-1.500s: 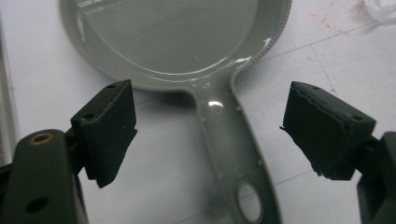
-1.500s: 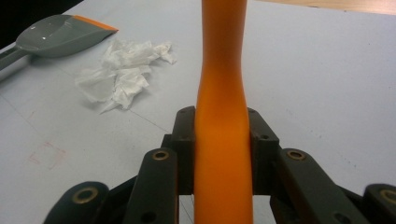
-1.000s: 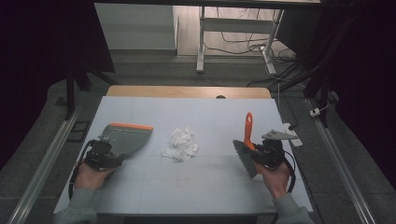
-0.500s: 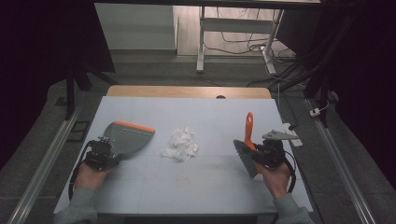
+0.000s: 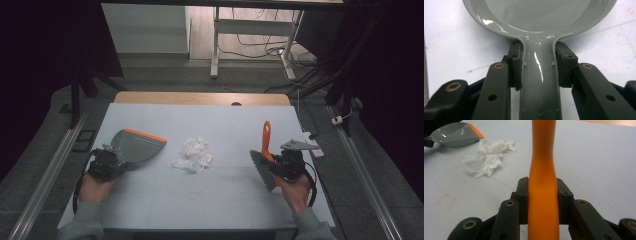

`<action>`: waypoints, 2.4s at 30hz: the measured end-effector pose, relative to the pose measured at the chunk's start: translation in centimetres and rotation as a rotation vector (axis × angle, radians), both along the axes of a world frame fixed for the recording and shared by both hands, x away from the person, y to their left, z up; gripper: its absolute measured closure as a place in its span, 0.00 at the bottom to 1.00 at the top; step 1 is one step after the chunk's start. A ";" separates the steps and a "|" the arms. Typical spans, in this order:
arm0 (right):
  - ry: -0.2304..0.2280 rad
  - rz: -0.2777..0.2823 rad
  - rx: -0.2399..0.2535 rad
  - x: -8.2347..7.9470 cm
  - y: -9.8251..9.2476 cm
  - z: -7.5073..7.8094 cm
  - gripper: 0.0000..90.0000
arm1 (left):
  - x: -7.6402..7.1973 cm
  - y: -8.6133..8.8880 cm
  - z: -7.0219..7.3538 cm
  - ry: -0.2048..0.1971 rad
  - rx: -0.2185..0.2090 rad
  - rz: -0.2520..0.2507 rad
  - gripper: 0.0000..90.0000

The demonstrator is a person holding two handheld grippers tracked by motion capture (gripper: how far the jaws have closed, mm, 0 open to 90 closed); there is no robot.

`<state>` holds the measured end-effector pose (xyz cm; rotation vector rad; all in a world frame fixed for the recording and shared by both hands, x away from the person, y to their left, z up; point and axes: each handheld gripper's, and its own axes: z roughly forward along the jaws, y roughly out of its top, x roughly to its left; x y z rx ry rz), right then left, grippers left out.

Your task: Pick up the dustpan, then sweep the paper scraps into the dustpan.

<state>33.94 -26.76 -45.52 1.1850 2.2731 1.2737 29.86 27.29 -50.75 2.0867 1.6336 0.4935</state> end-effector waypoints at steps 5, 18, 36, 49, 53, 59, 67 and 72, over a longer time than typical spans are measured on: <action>-0.001 -0.006 -0.002 0.1 -0.1 -0.1 0.78 | -0.4 1.1 0.5 -0.063 -0.075 -0.016 0.70; -0.004 -0.015 0.000 0.5 -0.2 0.0 0.78 | -1.8 0.8 0.7 -0.074 -0.085 -0.205 0.70; -0.048 0.019 -0.010 1.6 2.4 1.5 0.78 | -4.2 0.6 0.5 -0.063 -0.140 -0.420 0.70; -0.076 0.027 0.014 2.1 3.5 2.6 0.78 | -5.3 0.4 0.5 -0.041 -0.111 -0.493 0.70; -0.078 0.031 0.017 2.7 4.2 3.0 0.78 | -5.9 0.7 0.2 -0.044 -0.095 -0.522 0.70; -0.055 0.043 0.044 4.4 6.0 3.2 0.78 | -5.7 0.7 -0.1 -0.036 -0.058 -0.548 0.69; -0.016 0.062 0.021 6.9 9.4 3.0 0.78 | -5.3 0.3 -0.3 -0.020 0.001 -0.584 0.69; 0.012 0.072 0.004 8.4 11.5 2.5 0.78 | -5.1 0.4 -0.3 -0.019 0.004 -0.598 0.69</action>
